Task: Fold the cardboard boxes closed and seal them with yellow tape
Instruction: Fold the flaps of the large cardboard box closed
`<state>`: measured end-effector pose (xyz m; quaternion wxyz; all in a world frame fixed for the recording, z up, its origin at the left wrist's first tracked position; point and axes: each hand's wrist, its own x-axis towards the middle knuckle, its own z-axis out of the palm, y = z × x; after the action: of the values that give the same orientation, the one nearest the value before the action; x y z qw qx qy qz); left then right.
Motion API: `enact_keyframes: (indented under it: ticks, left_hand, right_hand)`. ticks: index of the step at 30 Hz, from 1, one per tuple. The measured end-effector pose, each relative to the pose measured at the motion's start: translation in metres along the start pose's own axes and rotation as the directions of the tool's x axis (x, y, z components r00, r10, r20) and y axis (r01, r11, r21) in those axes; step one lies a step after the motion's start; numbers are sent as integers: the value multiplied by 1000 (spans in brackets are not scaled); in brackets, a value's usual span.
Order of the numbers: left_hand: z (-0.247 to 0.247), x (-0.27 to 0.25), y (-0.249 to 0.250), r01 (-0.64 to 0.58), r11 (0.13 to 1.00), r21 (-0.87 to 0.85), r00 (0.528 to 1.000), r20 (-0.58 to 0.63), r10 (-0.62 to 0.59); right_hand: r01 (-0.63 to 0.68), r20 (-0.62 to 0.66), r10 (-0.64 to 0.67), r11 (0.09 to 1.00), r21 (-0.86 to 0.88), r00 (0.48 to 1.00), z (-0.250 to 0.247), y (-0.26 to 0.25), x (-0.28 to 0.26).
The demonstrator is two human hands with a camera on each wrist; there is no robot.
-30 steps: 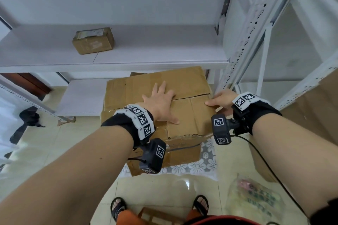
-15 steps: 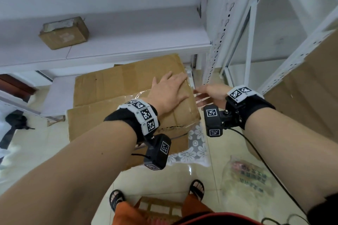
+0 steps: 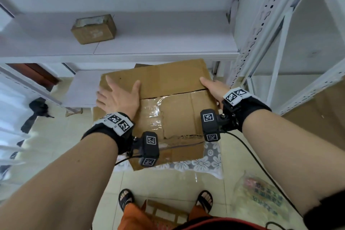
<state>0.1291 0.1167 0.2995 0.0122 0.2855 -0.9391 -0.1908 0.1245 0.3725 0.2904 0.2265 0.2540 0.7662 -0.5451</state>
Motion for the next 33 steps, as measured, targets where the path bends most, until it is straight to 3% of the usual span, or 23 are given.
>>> enact_keyframes:
  ticks: [2,4,7,12,16,21,33]
  left_hand:
    - [-12,12,-26,211,977,-34,977,17,-211]
    - [-22,20,-46,312,948,-57,946,114,-304]
    - [-23,30,-57,310,945,-100,933,225,-282]
    - [-54,46,-66,277,944,-177,958,126,-258]
    - [-94,72,-69,187,977,-98,982,-12,-189]
    - [-120,106,-84,166,985,-44,984,-51,-168]
    - [-60,101,-128,204,976,-82,978,54,-200]
  right_hand:
    - [-14,-6,14,1000,7,1000,4,3,5]
    - [-29,-12,29,1000,0,999,11,3,6]
    - [-58,-7,58,998,-5,998,19,-13,-9]
    - [-42,21,40,995,95,999,35,-53,-26]
    - [-66,45,60,988,139,997,53,-78,-35]
    - [-72,108,51,978,195,993,81,-77,-44]
    - [-176,113,155,962,210,981,117,-42,-22]
